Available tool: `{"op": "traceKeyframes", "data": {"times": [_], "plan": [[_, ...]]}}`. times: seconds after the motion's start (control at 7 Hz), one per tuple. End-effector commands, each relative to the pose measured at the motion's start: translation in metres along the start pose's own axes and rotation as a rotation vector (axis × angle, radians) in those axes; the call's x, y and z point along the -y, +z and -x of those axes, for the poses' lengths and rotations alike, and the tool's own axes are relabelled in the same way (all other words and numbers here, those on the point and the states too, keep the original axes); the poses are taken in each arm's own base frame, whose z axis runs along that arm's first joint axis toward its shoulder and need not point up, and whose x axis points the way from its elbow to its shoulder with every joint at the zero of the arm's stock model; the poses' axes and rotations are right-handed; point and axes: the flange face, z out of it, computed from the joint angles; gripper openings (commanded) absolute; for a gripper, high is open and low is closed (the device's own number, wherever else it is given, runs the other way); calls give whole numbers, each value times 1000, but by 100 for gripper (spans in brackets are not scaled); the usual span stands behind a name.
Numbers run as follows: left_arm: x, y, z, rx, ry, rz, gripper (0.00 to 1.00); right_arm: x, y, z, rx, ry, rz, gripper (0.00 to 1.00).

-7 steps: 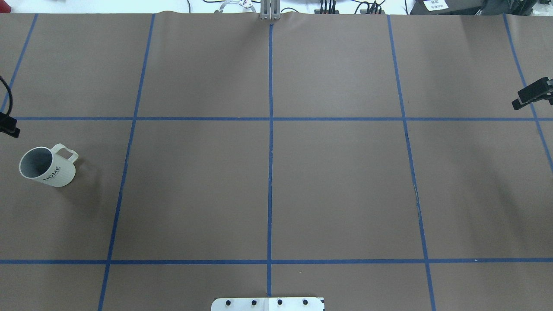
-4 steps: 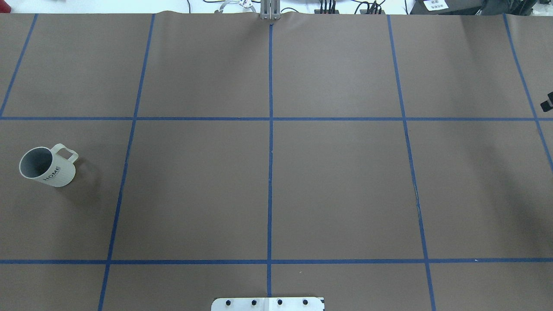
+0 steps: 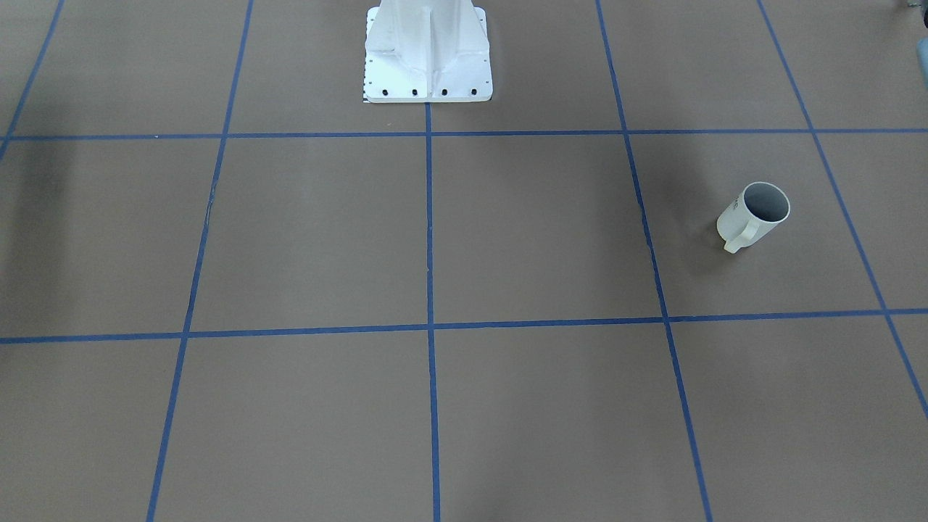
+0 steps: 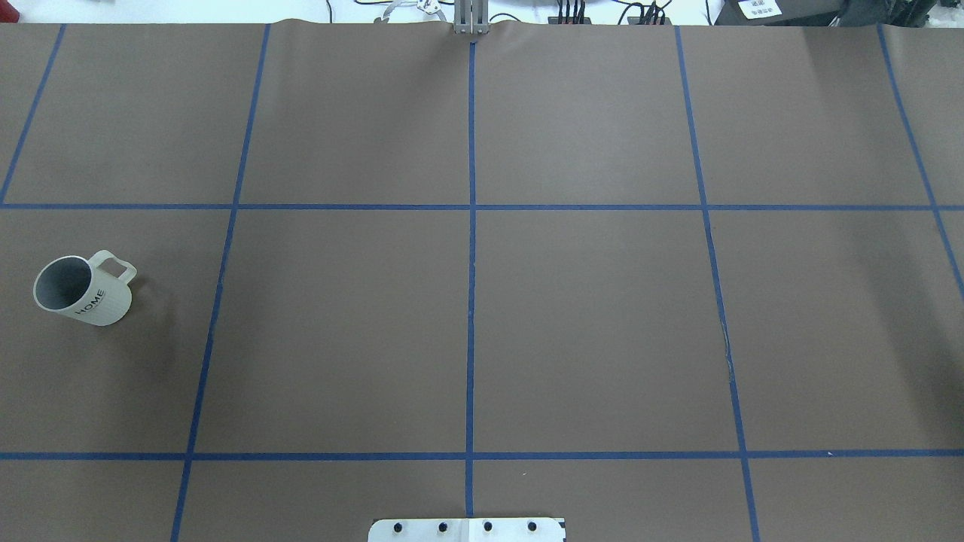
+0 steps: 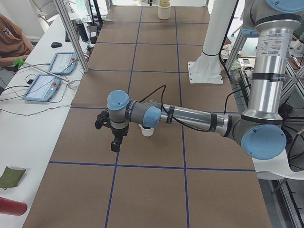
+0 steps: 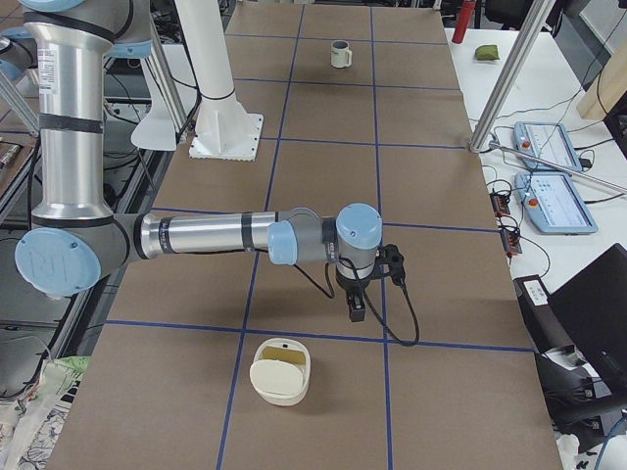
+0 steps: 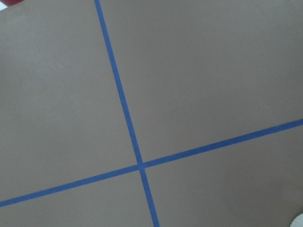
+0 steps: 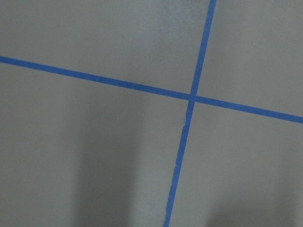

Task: Left arm hands cup to right arm to dump lemon

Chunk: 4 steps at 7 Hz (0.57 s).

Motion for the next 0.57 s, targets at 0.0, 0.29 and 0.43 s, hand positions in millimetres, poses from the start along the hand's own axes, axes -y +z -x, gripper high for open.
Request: {"op": "traceKeyframes", "data": {"times": [0.0, 0.29, 0.43], "plan": [[-12, 7, 19, 17, -45, 23, 100, -16, -5, -16, 5, 4, -10, 100], [-15, -5, 32, 23, -67, 3, 100, -23, -1, -21, 13, 22, -1, 100], [-17, -5, 34, 24, -72, 5, 100, -32, 4, -25, 11, 46, 10, 100]]}}
